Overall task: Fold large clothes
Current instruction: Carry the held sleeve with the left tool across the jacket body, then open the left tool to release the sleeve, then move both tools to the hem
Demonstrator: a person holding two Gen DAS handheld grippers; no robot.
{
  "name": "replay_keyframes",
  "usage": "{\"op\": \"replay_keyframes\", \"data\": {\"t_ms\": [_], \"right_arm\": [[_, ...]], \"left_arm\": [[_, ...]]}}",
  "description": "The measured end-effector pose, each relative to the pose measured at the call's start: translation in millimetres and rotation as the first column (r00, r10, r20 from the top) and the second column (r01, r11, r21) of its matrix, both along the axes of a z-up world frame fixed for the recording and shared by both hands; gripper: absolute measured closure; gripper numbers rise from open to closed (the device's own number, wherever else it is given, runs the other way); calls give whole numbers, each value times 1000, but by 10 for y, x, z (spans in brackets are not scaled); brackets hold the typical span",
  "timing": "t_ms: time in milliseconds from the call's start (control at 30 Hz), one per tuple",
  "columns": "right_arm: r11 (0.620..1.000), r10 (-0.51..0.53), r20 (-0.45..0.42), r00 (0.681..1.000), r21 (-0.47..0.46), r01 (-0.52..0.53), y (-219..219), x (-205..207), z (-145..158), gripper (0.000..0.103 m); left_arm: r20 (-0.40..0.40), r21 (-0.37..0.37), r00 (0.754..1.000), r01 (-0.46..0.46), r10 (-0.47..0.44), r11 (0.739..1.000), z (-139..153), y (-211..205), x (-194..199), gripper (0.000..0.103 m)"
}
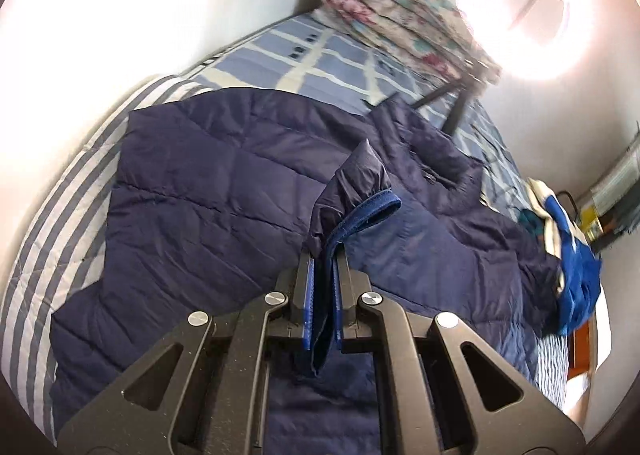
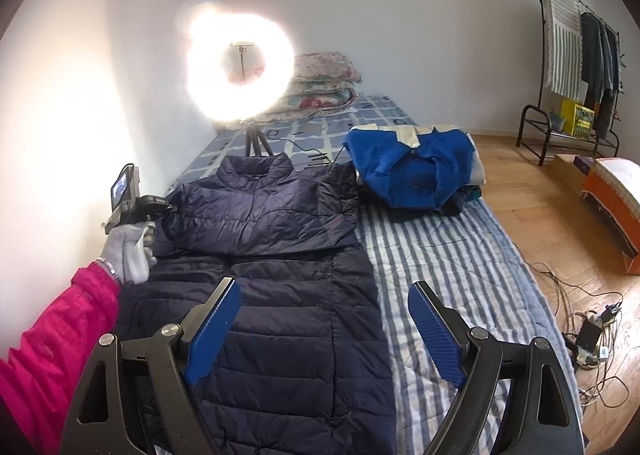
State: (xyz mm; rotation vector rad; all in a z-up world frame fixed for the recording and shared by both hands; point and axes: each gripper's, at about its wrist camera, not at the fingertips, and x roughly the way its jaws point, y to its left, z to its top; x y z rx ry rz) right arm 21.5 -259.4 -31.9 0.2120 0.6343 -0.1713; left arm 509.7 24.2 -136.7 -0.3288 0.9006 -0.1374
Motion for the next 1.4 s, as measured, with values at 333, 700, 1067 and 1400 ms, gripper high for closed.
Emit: {"op": "replay_keyframes", "data": {"t_ms": [333, 700, 1067, 1400], "right_arm": [[1000, 25, -15, 1000, 2, -25, 107, 77, -31, 16], [999, 16, -24, 1000, -37, -17, 142, 28, -14, 16], [991, -56, 4, 998, -122, 56, -41, -136, 25, 16], [990, -90, 76, 993, -97, 97, -224, -301, -25, 16]], "left_arm": [[-76, 55, 997, -4, 8, 999, -329, 43, 161, 97], [-59, 155, 996, -63, 73, 986, -176, 124, 112, 90], [58, 223, 997, 41, -55, 974, 822, 309, -750, 90], [110, 248, 984, 109, -139, 963, 1454, 757, -2116, 57]]}}
